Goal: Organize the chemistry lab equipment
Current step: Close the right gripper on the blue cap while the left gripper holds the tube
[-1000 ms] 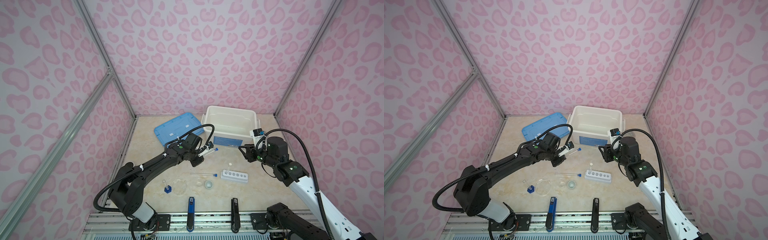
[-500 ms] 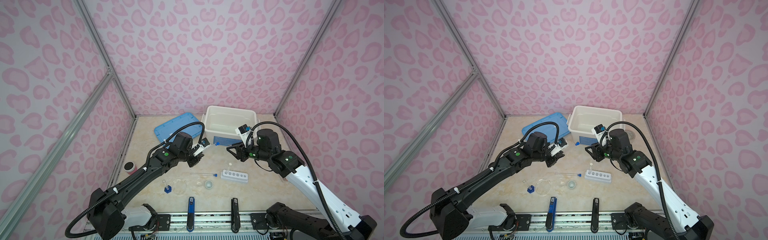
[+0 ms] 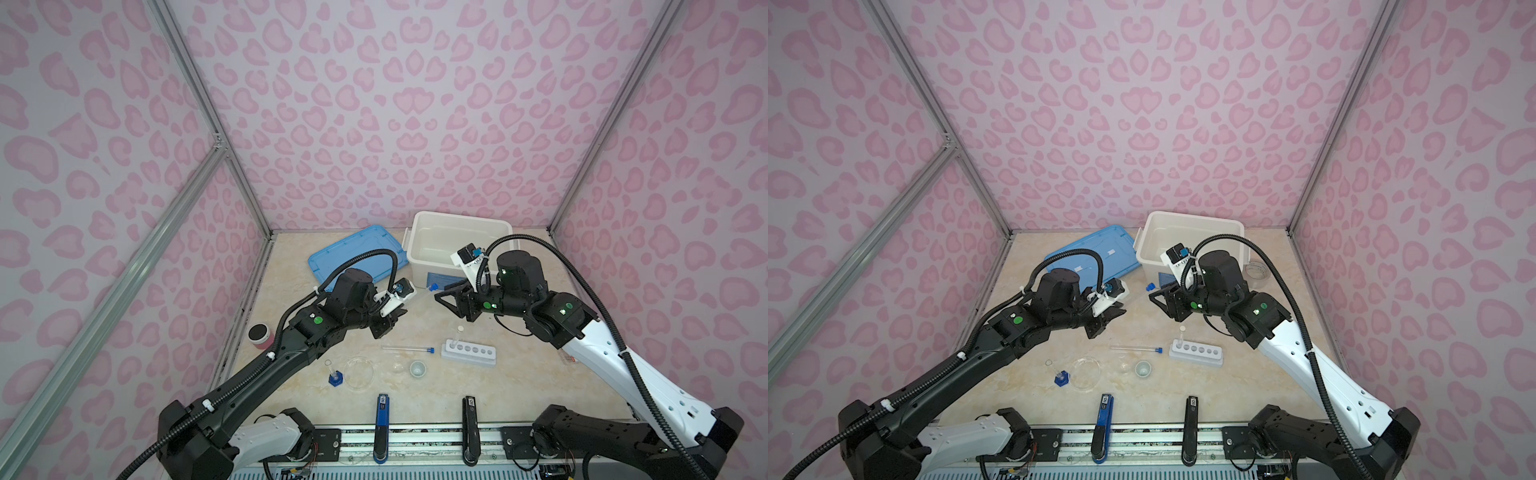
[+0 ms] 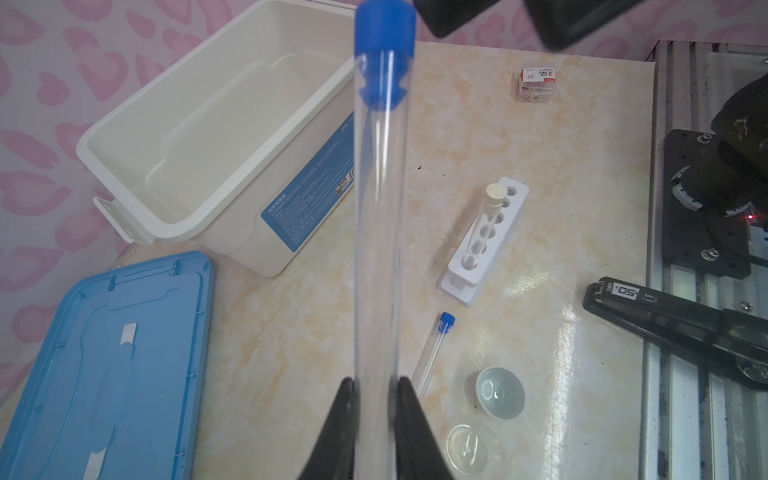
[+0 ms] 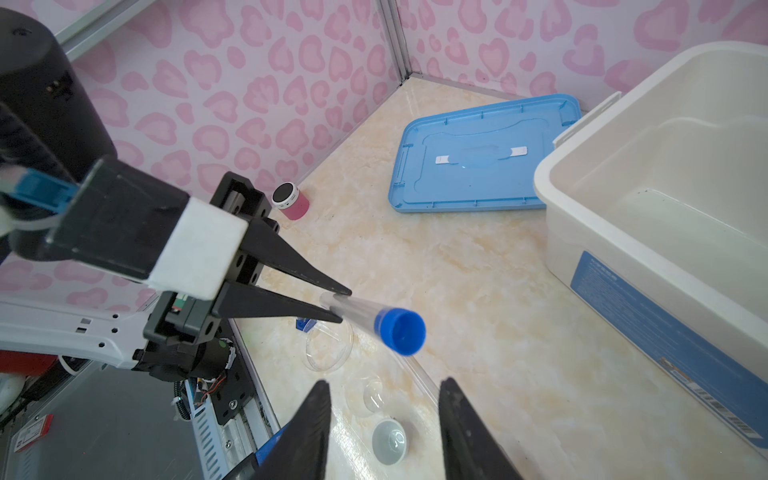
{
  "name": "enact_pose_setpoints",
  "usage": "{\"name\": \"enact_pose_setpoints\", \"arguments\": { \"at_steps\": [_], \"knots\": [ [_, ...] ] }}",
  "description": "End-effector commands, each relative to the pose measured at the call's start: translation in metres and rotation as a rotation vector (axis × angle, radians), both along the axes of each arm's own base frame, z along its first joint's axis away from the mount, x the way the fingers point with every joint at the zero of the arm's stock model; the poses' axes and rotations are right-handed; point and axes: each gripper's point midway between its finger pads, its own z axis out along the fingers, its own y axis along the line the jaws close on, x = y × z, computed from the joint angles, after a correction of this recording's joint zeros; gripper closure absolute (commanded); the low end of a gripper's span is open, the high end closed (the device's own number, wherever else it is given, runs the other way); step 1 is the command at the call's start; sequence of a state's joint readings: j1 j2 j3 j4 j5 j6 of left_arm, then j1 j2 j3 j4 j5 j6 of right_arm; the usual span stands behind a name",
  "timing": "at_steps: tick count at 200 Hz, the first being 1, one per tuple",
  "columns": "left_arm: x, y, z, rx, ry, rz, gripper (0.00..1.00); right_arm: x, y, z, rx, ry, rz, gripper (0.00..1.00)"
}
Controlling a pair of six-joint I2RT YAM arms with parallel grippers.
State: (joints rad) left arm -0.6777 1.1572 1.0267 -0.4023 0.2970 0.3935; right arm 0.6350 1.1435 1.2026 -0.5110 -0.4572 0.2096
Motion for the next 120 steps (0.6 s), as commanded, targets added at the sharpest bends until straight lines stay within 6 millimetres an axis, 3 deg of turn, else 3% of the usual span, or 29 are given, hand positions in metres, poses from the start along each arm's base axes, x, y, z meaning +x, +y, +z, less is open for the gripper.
{"name": "enact_pose_setpoints", "arguments": {
  "at_steps": [1,120],
  "knots": [
    [-0.001,-0.004,0.01,-0.038,-0.019,-0.017,0.88,0.005,0.005,0.005,0.028,-0.009,-0.005,0.57],
    [-0.005,-0.004,0.012,-0.048,-0.023,-0.024,0.89,0.017,0.017,0.006,0.091,-0.027,-0.013,0.64]
  ]
}}
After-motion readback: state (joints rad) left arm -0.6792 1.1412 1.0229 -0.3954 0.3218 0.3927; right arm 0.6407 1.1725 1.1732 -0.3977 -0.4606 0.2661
